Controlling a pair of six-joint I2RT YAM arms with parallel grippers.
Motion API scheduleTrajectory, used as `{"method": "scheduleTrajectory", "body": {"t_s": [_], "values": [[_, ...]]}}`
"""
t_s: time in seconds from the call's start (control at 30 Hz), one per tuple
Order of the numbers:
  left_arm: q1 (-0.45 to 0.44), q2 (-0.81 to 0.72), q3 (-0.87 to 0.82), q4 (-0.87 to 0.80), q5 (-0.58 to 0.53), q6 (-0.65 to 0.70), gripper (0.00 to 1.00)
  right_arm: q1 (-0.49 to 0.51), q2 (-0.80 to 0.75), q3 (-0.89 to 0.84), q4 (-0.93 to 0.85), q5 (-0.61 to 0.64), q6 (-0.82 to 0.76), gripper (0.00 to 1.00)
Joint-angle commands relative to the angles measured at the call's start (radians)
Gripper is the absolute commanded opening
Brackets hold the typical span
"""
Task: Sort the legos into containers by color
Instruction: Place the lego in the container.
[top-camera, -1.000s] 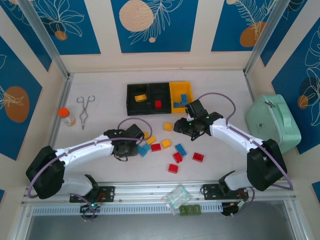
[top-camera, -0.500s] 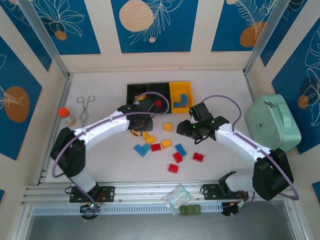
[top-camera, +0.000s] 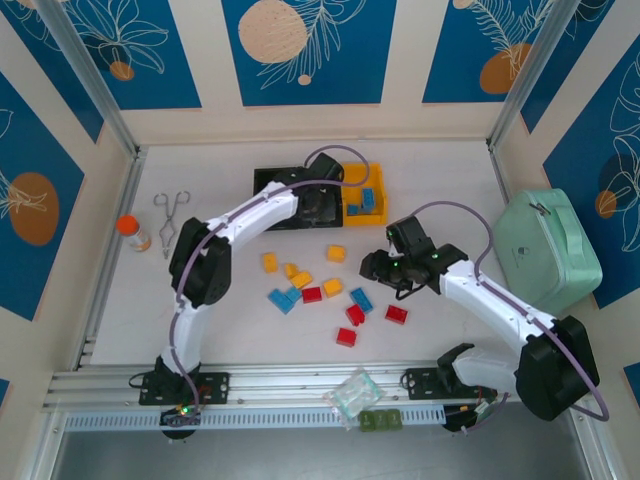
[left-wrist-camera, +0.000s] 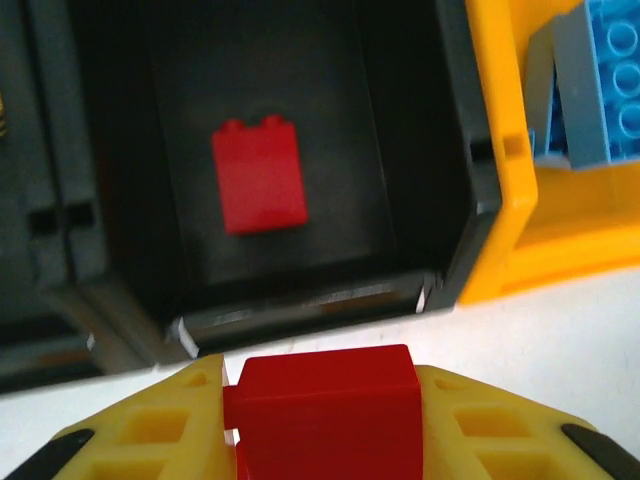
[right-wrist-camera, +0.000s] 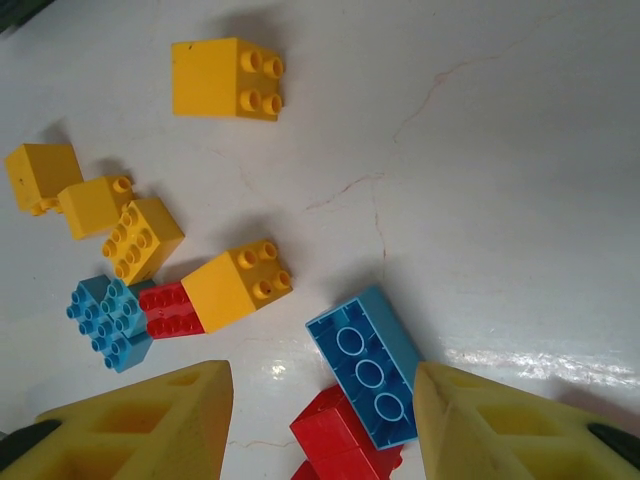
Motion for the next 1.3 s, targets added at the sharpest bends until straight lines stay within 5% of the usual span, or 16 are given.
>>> {"method": "scheduleTrajectory", "body": {"t_s": [0.0,0.17,0.47,1.27], "values": [[0.022,0.073,0.099,-0.055,0.034,0.033,0.30,-0.004,-0.027,-0.014,-0.033,0.016,0.017,0.51],[0.034,0.153,0.188,-0.058,0.037,0.042,0.32,-0.005,-0.037,-0.015,-0.045,0.024,0.019,0.51],[0.034,0.135,0.206,-0.046,0.037,0.059,0.57,-0.004,-0.038,-0.024,-0.045,0.029,0.029,0.51],[-0.062,-0.282,-0.401,0.204,0.236,0.152,0.67,-0.014,-0.076,0.000,-0.062,0.022,-0.070,0.58]]}}
